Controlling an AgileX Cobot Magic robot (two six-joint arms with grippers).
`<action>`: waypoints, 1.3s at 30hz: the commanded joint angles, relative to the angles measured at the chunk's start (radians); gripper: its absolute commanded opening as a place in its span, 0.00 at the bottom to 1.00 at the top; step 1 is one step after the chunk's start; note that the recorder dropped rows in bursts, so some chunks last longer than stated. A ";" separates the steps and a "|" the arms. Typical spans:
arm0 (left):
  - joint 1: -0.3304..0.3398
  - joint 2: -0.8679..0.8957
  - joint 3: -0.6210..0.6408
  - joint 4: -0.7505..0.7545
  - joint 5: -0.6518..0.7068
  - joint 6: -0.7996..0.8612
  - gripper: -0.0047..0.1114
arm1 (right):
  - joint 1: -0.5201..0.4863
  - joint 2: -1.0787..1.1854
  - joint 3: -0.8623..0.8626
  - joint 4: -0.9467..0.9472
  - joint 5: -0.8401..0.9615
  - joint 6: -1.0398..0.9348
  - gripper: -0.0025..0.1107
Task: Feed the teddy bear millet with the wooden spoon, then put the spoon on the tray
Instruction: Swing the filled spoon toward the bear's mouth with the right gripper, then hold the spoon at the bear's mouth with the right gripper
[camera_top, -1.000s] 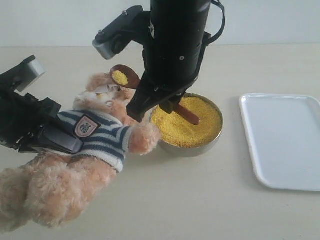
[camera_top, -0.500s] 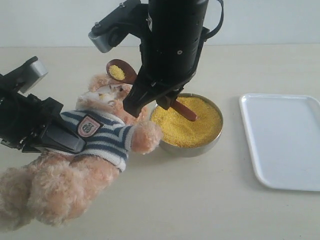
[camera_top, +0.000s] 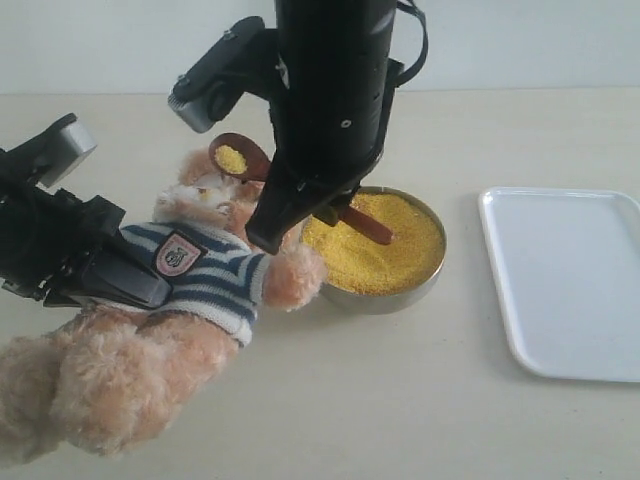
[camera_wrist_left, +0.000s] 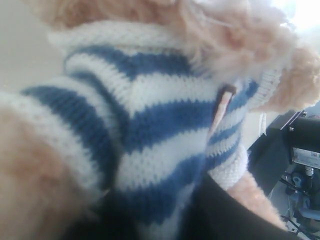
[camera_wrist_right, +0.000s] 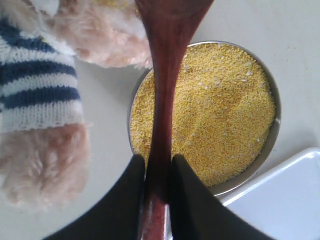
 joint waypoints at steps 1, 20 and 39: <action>0.001 -0.003 0.001 -0.030 0.016 0.008 0.07 | 0.058 0.007 -0.009 -0.119 0.001 0.010 0.02; 0.001 -0.003 0.001 -0.030 0.020 0.013 0.07 | 0.112 0.047 0.027 -0.300 0.001 0.031 0.02; 0.001 -0.003 0.001 -0.030 0.020 0.015 0.07 | 0.222 0.049 0.096 -0.514 0.001 0.082 0.02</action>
